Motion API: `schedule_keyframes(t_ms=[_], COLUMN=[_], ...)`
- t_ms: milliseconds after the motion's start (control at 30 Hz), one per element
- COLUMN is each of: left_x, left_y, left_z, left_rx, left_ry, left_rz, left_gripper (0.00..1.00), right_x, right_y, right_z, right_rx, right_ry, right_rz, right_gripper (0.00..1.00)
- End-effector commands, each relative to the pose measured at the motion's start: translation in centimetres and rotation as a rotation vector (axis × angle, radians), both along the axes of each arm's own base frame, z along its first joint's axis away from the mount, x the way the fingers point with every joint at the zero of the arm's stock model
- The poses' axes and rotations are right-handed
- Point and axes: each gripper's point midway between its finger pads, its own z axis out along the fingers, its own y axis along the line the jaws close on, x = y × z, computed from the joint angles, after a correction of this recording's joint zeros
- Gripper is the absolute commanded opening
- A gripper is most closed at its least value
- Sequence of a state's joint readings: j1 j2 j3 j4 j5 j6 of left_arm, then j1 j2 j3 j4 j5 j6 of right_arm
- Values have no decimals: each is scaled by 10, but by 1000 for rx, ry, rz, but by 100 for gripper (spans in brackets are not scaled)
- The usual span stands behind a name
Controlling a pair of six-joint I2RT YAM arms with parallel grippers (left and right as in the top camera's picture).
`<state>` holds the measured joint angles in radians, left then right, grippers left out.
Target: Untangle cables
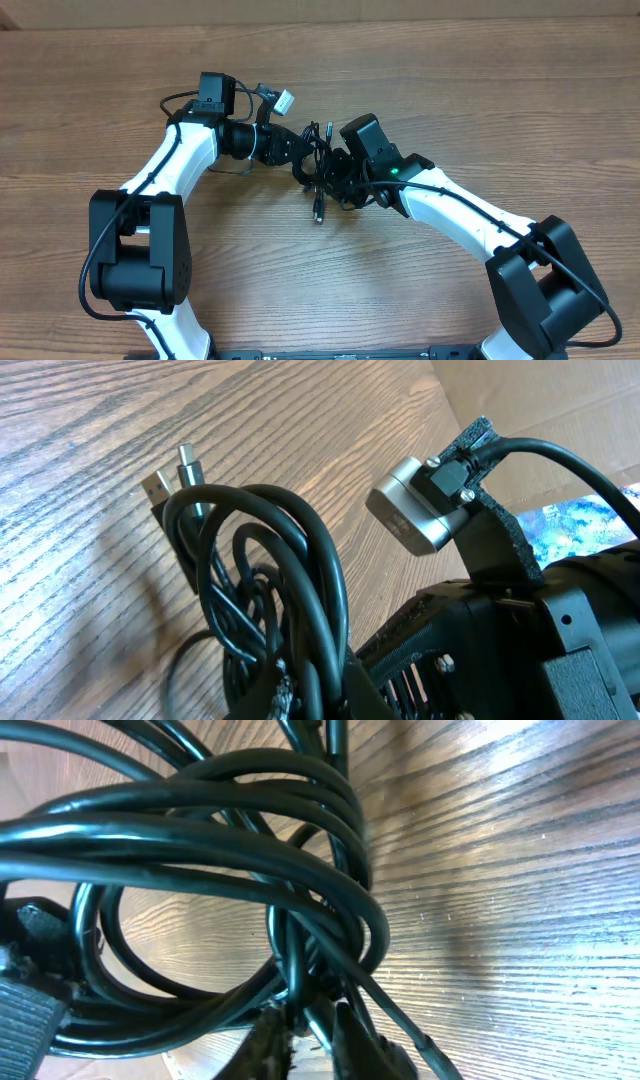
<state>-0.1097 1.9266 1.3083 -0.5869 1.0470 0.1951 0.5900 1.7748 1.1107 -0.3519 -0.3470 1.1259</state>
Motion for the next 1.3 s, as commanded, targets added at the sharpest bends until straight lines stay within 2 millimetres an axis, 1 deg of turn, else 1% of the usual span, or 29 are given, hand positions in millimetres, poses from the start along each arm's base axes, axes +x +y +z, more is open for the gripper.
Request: schedule_keyframes(t_ms=[0, 67, 333, 500, 567, 733, 833, 933, 1000, 1200, 1267], left_x=[2, 2, 2, 2, 2, 2, 2, 3, 3, 3, 3], left_y=[-5, -5, -5, -5, -5, -5, -5, -5, -5, -4, -4], left_z=[24, 24, 24, 24, 24, 24, 25, 25, 25, 25, 25], left_rx=[-44, -44, -44, -44, -44, -44, -45, -47, -50, -48, -48], left_ry=[-71, -71, -72, -72, -72, -71, -67, -59, -58, -45, -45], left_rz=[-28, -28, -29, -28, -28, -28, -25, -18, -19, -9, -10], left_gripper=[11, 10, 11, 11, 11, 11, 11, 9, 4, 4, 4], right_x=[1, 1, -3, -10, -11, -9, -8, -8, -6, -4, -3], right_y=[1, 0, -3, -18, -20, -25, -33, -41, -45, -62, -64], right_z=[-1, -1, -5, -17, -18, -20, -24, -28, -29, -34, -35], right_rx=[-10, -11, -30, -109, -120, -147, -190, -233, -254, -339, -350], right_ry=[-10, -9, 12, 50, 58, 47, 46, 42, 36, 18, 16], right_rz=[-4, -4, -6, -33, -35, -53, -73, -92, -104, -144, -150], right_gripper=[8, 4, 4, 4, 4, 4, 4, 4, 4, 4, 4])
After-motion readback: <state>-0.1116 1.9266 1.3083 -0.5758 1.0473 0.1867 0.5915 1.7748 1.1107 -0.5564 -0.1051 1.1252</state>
